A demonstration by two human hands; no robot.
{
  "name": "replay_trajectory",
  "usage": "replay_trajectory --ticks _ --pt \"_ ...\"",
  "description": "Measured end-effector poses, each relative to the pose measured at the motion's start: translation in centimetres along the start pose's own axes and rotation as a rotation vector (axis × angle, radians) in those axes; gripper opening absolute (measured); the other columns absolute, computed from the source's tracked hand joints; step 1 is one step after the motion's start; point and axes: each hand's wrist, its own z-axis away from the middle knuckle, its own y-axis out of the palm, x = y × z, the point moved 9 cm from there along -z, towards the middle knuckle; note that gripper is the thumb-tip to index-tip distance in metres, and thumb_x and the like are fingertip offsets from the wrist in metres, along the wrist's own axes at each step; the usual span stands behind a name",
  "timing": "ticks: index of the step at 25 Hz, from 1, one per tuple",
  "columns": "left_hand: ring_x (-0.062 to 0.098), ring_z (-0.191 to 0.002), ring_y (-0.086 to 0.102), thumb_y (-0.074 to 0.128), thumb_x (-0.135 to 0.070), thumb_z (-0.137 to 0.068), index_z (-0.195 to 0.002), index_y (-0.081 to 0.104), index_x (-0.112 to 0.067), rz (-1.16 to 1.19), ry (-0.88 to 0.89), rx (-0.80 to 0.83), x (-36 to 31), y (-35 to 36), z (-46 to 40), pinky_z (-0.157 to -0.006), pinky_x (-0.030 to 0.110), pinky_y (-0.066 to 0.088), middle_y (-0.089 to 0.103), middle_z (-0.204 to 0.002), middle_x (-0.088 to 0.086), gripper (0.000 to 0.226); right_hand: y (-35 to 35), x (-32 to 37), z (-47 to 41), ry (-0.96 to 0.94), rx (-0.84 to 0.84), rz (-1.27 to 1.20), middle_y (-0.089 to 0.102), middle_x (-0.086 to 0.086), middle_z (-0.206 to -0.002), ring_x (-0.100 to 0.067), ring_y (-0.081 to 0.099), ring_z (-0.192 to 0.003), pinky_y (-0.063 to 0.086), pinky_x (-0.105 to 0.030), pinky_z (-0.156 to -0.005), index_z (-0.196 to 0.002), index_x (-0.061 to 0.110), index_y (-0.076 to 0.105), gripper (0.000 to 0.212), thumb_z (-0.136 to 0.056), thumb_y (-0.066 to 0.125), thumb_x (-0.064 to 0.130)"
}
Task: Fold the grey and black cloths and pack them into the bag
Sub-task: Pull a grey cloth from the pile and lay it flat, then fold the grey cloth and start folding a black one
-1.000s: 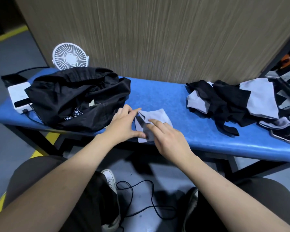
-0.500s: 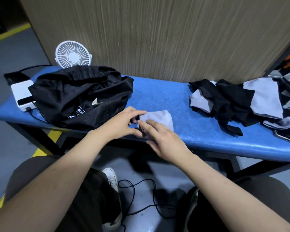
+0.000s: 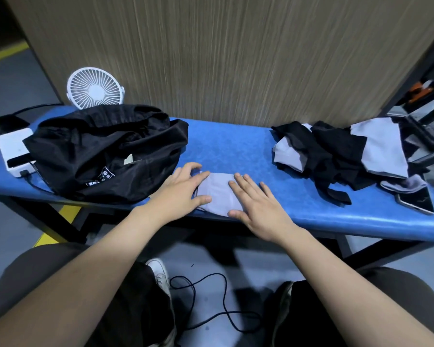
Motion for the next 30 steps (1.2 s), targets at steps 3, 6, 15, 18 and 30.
replay_trajectory --ticks 3,6,15,18,30 --pt "0.009 -0.153 -0.004 0.045 -0.051 -0.099 -0.158 0.016 -0.034 -0.067 0.127 0.004 -1.3 0.5 -0.2 -0.123 0.034 0.009 -0.002 -0.166 -0.015 0.067 0.0 -0.6 -0.3 0.001 0.048 -0.003 -0.012 0.006 -0.167 -0.012 -0.012 -0.154 -0.001 -0.044 -0.125 -0.16 0.028 0.002 0.093 -0.084 0.006 0.081" --pt "-0.001 -0.147 -0.022 0.012 -0.075 -0.09 -0.157 -0.002 -0.04 -0.135 0.15 0.128 -2.2 2.3 -0.3 -0.123 0.029 -0.006 -0.02 -0.16 -0.023 0.077 -0.6 -1.3 -0.8 -0.002 0.079 -0.039 -0.011 0.007 -0.168 -0.011 -0.013 -0.154 -0.002 -0.045 -0.125 -0.16 0.029 0.001 0.095 -0.079 0.003 0.078" --pt "0.001 -0.146 -0.024 -0.02 -0.091 -0.06 -0.154 -0.011 -0.044 -0.236 0.068 0.202 -1.6 2.8 -1.6 -0.124 0.037 -0.001 -0.027 -0.159 -0.021 0.105 -0.7 -2.1 -1.5 -0.03 0.08 -0.009 -0.013 0.007 -0.167 -0.011 -0.014 -0.153 -0.003 -0.045 -0.125 -0.16 0.03 -0.001 0.093 -0.08 0.0 0.079" --pt "-0.001 -0.146 -0.021 -0.009 -0.095 -0.059 -0.152 -0.005 -0.052 -0.203 0.045 0.265 -1.6 2.5 -2.1 -0.124 0.036 -0.001 -0.027 -0.155 -0.026 0.104 -1.1 -3.0 -1.5 -0.022 0.086 -0.021 -0.011 0.006 -0.168 -0.012 -0.01 -0.154 -0.002 -0.043 -0.125 -0.16 0.033 0.003 0.091 -0.081 0.004 0.079" --pt "0.01 -0.127 0.044 0.026 -0.076 -0.08 -0.136 0.054 -0.042 0.018 0.182 -0.164 -11.2 -2.1 -8.2 -0.107 0.032 0.03 0.051 -0.133 -0.018 0.071 -12.2 -10.5 5.0 0.221 -0.752 0.223 0.058 -0.007 -0.102 -0.031 0.056 -0.088 0.042 -0.041 -0.072 -0.104 0.014 0.068 0.024 -0.083 0.062 0.023"
